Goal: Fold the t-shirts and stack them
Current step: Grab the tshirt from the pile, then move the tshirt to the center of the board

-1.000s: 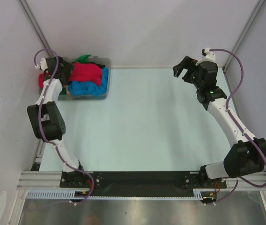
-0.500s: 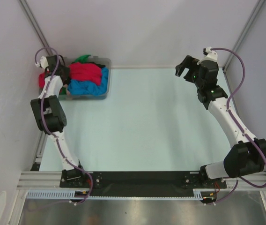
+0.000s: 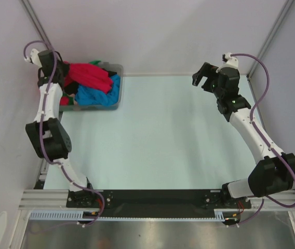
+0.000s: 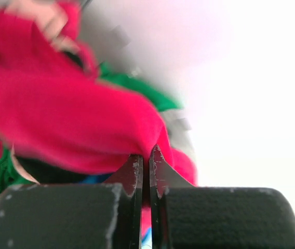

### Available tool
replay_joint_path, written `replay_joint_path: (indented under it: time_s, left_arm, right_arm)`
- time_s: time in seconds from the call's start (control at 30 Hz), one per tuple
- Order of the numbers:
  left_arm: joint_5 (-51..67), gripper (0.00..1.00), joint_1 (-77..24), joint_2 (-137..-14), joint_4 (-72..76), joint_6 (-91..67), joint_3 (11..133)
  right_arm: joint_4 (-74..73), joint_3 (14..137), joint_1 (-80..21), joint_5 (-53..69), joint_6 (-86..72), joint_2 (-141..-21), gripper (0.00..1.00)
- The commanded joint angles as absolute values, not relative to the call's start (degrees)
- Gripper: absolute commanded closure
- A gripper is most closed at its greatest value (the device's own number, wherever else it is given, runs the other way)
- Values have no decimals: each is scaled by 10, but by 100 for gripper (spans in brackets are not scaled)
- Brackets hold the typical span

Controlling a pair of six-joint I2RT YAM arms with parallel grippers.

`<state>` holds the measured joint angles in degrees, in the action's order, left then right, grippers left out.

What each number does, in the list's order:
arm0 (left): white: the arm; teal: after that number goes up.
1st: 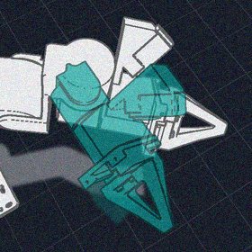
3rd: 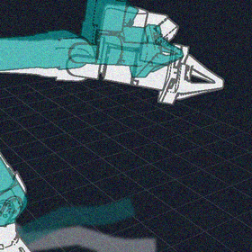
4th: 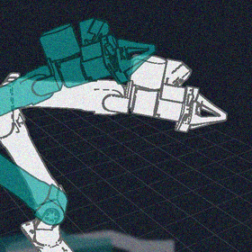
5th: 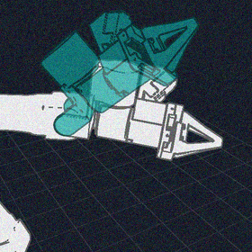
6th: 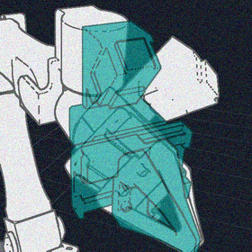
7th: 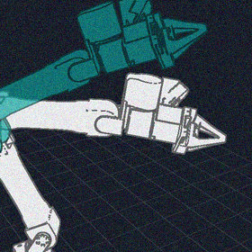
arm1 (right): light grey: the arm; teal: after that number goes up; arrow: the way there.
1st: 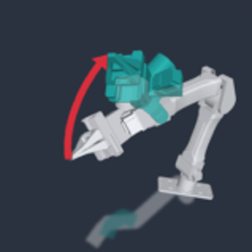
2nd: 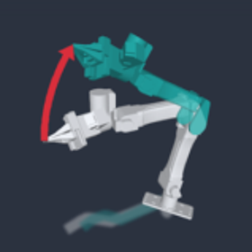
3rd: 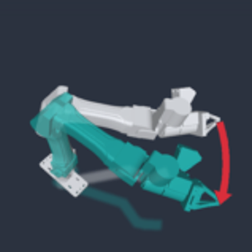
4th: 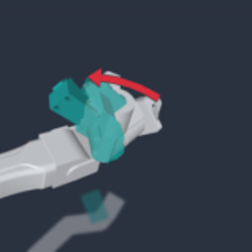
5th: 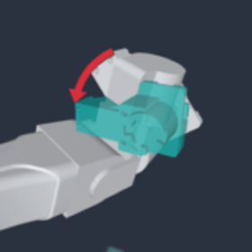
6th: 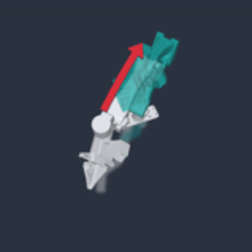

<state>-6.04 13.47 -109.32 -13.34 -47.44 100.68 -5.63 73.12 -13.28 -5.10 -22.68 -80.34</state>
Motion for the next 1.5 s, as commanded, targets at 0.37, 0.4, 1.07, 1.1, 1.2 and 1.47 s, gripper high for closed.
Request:
replay_joint_path:
  time_s: [0.37,0.4,1.07,1.1,1.2,1.47]
  left_arm:
    - [11,100,91,-969,-81,-367,1243]
    - [14,100,90,-973,-90,-365,1275]
    - [35,100,33,-918,-109,-287,1268]
    - [34,100,32,-916,-112,-286,1259]
    - [37,100,24,-911,-118,-279,1249]
    - [27,100,-75,-901,-149,-225,1231]
  right_arm:
    - [-58,713,-141,-54,-228,-740,0]
    - [-55,708,-141,-54,-229,-736,0]
    - [-69,672,-138,-52,-224,-707,0]
    - [-69,671,-137,-52,-223,-707,0]
    - [-70,671,-133,-46,-222,-708,0]
    - [-73,673,-104,-34,-249,-704,0]
